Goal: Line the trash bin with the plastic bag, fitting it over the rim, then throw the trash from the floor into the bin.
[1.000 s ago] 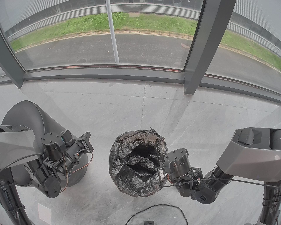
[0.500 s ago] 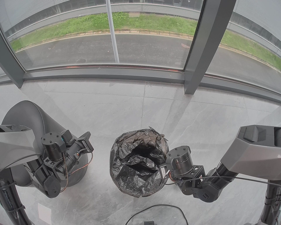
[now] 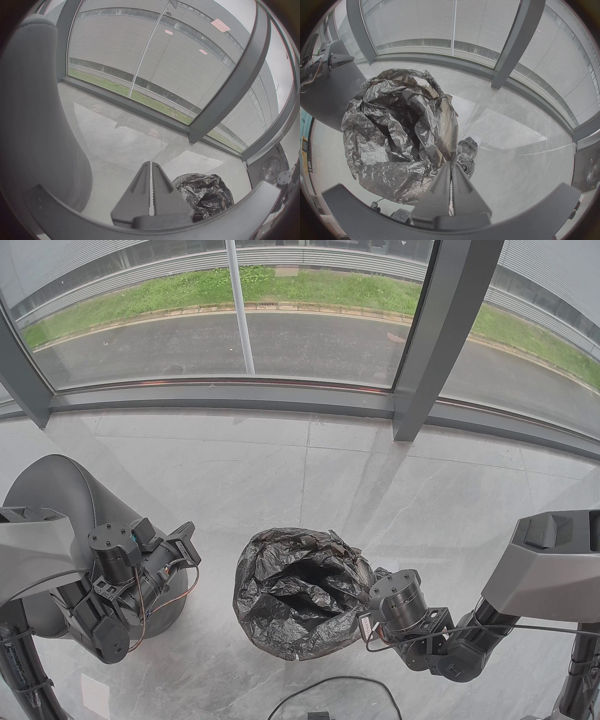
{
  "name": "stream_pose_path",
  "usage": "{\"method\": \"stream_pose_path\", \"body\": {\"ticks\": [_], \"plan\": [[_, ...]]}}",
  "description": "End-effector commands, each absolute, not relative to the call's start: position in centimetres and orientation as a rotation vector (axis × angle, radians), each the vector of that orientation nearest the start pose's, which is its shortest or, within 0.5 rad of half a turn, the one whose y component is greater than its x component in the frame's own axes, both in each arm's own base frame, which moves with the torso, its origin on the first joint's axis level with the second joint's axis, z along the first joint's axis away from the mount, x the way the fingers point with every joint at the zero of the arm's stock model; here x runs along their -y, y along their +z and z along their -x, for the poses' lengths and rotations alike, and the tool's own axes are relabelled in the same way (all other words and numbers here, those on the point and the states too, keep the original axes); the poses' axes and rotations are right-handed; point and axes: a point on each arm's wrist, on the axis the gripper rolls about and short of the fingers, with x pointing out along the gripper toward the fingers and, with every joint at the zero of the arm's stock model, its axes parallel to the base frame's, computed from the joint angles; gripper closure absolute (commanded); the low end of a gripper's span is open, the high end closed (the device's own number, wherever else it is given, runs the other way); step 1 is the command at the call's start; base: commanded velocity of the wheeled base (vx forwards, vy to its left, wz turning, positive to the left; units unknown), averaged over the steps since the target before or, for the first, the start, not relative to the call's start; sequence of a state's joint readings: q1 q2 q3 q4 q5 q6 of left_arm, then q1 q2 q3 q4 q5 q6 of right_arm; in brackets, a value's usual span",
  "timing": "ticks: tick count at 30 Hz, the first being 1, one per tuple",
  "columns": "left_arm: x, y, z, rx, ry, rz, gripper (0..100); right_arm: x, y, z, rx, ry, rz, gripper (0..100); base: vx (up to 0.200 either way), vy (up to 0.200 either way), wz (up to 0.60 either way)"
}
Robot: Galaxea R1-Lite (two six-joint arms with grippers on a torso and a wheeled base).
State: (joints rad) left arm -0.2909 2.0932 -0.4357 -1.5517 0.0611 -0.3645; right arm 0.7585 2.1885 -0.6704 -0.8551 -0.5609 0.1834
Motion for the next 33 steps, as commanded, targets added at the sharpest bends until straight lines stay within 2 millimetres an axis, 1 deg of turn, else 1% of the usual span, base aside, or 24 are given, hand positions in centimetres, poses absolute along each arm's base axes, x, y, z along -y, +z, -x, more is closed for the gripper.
{"method": "stream_pose_path", "body": {"ticks": [1, 4, 6, 10, 13, 16, 17, 25, 31, 32, 33], "plan": [[8.9, 6.8, -29.8, -0.147, -0.211, 0.344, 100, -22.1, -0.3, -25.3, -0.575, 0.127, 0.250, 100, 0.000, 0.000, 0.00], [8.9, 6.8, -29.8, -0.147, -0.211, 0.344, 100, -21.7, -0.8, -26.2, -0.563, 0.112, 0.232, 100, 0.000, 0.000, 0.00], [8.9, 6.8, -29.8, -0.147, -0.211, 0.344, 100, -21.4, -1.1, -27.5, -0.525, 0.091, 0.205, 100, 0.000, 0.000, 0.00], [8.9, 6.8, -29.8, -0.147, -0.211, 0.344, 100, -20.7, -0.9, -28.9, -0.486, 0.069, 0.196, 100, 0.000, 0.000, 0.00], [8.9, 6.8, -29.8, -0.147, -0.211, 0.344, 100, -20.8, -0.4, -29.3, -0.467, 0.082, 0.181, 100, 0.000, 0.000, 0.00], [8.9, 6.8, -29.8, -0.147, -0.211, 0.344, 100, -20.9, -0.4, -29.3, -0.465, 0.091, 0.179, 100, 0.000, 0.000, 0.00], [8.9, 6.8, -29.8, -0.147, -0.211, 0.344, 100, -20.9, -0.5, -29.3, -0.468, 0.090, 0.180, 0, 0.000, 0.000, 0.00], [8.9, 6.8, -29.8, -0.147, -0.212, 0.344, 100, -21.2, -0.3, -29.3, -0.459, 0.096, 0.170, 0, 0.000, 0.000, 0.00], [8.9, 7.0, -29.7, -0.144, -0.213, 0.344, 100, -21.2, 0.9, -29.7, -0.397, 0.099, 0.132, 0, 0.000, 0.000, 0.00], [8.9, 7.0, -29.7, -0.143, -0.213, 0.345, 100, -21.2, 1.3, -29.7, -0.386, 0.098, 0.124, 0, 0.000, 0.000, 0.00], [8.9, 7.0, -29.7, -0.143, -0.213, 0.345, 100, -21.2, 1.3, -29.7, -0.386, 0.098, 0.124, 0, 0.000, 0.000, 0.00]]}}
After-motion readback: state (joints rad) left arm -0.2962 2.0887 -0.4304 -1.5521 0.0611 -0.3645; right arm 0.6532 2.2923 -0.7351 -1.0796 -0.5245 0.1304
